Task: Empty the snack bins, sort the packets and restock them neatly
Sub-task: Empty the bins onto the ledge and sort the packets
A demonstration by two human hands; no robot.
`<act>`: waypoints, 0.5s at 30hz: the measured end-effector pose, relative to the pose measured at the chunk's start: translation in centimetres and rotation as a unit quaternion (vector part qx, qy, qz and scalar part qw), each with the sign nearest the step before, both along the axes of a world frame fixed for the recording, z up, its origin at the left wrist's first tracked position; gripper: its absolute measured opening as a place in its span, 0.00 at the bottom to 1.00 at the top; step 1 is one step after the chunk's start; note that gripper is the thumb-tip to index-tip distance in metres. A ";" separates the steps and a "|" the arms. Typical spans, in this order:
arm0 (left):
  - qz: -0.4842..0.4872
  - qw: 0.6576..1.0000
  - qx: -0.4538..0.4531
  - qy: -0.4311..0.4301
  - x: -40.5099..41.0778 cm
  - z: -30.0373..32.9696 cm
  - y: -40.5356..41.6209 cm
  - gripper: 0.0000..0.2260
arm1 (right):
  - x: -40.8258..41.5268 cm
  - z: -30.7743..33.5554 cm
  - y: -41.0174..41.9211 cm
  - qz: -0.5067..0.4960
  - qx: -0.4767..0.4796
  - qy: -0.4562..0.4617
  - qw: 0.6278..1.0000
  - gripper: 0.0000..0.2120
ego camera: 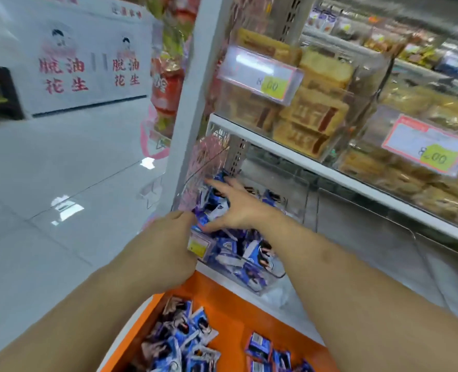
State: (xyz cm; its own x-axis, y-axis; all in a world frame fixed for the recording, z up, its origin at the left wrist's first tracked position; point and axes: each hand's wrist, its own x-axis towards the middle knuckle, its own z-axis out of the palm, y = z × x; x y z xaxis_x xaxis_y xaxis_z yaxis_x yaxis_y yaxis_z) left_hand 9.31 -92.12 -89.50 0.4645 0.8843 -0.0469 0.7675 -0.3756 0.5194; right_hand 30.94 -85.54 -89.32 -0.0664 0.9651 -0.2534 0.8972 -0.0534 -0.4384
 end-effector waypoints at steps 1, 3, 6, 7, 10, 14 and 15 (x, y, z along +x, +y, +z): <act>-0.003 1.000 0.007 0.000 0.2 0.2 -0.1 0.27 | 0.3 -0.1 0.5 -0.010 0.002 0.002 1.000 0.54; 0.000 1.000 0.013 0.000 0.1 0.0 0.0 0.26 | 0.4 -0.7 1.4 -0.021 0.006 0.007 1.000 0.53; -0.004 1.000 0.008 -0.005 0.1 0.1 0.2 0.24 | 0.2 -1.9 1.7 -0.017 0.019 0.024 0.999 0.47; -0.007 1.000 0.005 -0.008 0.2 0.0 0.2 0.24 | 0.0 -2.2 1.6 -0.018 0.027 0.034 0.999 0.44; -0.010 1.000 0.008 -0.012 0.4 -0.2 0.3 0.26 | -0.2 -2.6 1.1 -0.022 0.074 0.067 0.995 0.30; -0.004 1.000 0.001 -0.019 0.5 -0.2 0.3 0.26 | -0.2 -2.6 0.5 -0.025 0.095 0.094 0.991 0.22; -0.003 1.000 0.001 -0.021 0.6 -0.2 0.4 0.26 | -0.4 -2.4 0.3 -0.019 0.083 0.097 0.992 0.25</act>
